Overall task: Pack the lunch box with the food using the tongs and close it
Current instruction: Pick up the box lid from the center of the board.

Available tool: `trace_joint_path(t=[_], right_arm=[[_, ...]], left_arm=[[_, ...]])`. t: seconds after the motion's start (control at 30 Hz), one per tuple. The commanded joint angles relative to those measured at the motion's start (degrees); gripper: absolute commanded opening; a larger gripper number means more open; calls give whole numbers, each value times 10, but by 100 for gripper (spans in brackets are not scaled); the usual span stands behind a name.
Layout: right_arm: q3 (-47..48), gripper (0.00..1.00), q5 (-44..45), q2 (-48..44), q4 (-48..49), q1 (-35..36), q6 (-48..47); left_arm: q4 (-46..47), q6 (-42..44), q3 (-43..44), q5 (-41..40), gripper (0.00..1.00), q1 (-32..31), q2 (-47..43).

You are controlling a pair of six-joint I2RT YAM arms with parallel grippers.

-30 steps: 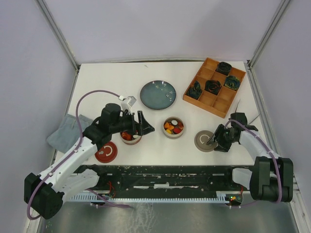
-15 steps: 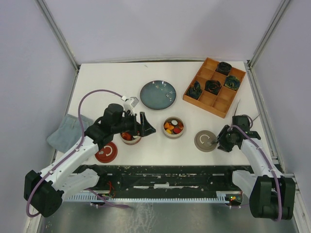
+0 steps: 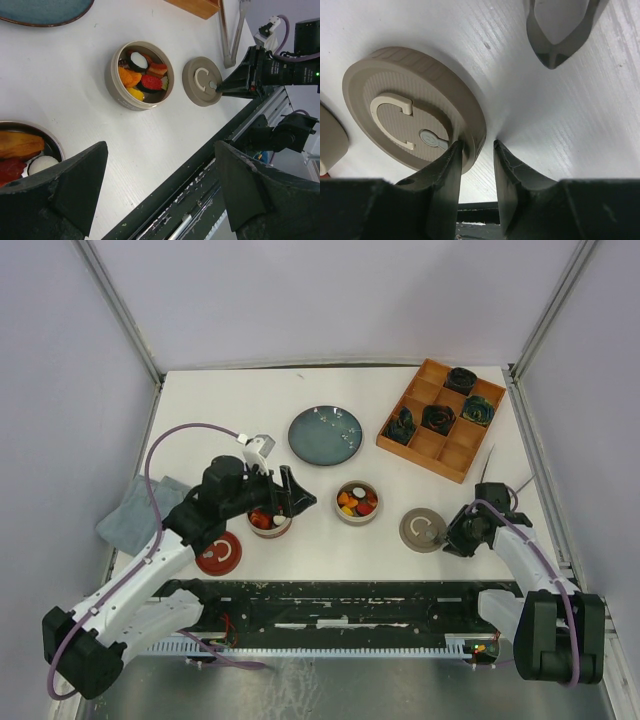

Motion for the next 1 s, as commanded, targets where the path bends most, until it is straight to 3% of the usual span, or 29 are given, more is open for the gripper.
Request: trace_joint_path(t=[0.0,0.1,0.3,0.57,0.97], right_arm=[[-12,38,8,3,43,1,14],[-17,34,6,11,62,3,6],[-23,38,19,24,84,11,-3],[-30,37,62,-14,93,20,-3],[-48,36,49,-33,115,21,16]], left_arm=[[24,8,1,-30,94,-1,-20],[25,5,0,-38,94,-1,-24],[30,2,2,-37,94,-2,-19],[31,6,4,-31,94,-1,-14],[38,9,9,-21,94,-1,2]])
